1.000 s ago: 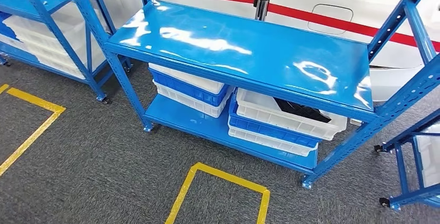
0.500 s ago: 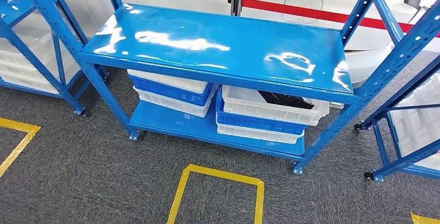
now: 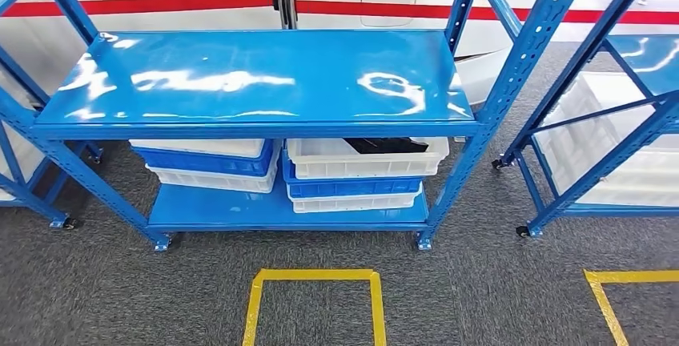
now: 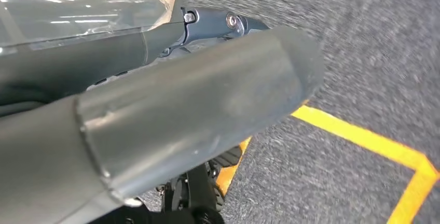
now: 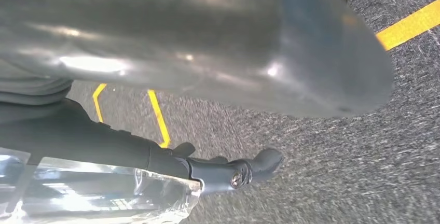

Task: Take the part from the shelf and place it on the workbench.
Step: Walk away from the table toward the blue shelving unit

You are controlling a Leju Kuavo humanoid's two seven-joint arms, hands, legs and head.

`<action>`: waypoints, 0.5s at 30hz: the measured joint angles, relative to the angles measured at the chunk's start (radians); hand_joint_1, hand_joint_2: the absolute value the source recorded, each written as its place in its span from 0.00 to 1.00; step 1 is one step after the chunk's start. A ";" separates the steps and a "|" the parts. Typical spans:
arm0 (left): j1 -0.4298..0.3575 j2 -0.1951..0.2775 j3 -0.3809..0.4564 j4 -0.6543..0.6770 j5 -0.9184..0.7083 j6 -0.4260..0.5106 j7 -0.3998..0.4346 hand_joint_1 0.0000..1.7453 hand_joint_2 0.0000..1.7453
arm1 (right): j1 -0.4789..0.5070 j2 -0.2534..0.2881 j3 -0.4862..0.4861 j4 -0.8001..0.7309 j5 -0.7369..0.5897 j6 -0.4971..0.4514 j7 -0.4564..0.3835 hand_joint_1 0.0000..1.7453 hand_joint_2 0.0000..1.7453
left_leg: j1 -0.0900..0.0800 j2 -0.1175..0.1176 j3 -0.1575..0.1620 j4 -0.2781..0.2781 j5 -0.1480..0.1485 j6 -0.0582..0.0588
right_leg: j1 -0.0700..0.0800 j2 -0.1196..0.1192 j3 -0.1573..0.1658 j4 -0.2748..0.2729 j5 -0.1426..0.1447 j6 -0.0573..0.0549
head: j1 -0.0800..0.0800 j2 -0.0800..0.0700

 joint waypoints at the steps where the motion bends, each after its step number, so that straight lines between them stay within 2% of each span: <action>1: -0.001 0.000 0.000 0.000 0.000 0.000 0.000 0.00 0.00 | 0.001 0.000 0.000 0.000 0.003 -0.002 0.000 0.00 0.00 | -0.002 -0.007 0.002 -0.012 0.000 0.005 | 0.003 0.004 -0.003 0.001 -0.001 0.005 | 0.000 0.000; 4: -0.003 -0.001 0.000 0.000 -0.001 -0.001 0.000 0.00 0.00 | 0.005 -0.001 0.000 0.000 0.010 -0.008 0.002 0.00 0.00 | -0.014 -0.004 0.002 -0.020 0.006 0.017 | 0.009 0.004 -0.008 -0.002 -0.002 0.014 | 0.001 0.000; 8: -0.002 0.000 0.000 0.000 -0.001 0.000 0.003 0.00 0.00 | 0.004 -0.001 0.000 0.000 0.017 -0.011 0.004 0.00 0.00 | -0.027 -0.005 0.001 -0.019 0.007 0.031 | 0.002 0.002 -0.006 -0.006 0.000 0.024 | 0.001 0.000; 15: -0.002 0.000 0.001 0.000 -0.006 0.003 0.020 0.00 0.00 | 0.004 -0.002 0.000 0.000 0.020 -0.011 0.004 0.00 0.00 | -0.029 -0.006 0.001 -0.019 0.008 0.035 | 0.001 0.002 0.000 -0.012 0.002 0.028 | 0.002 0.000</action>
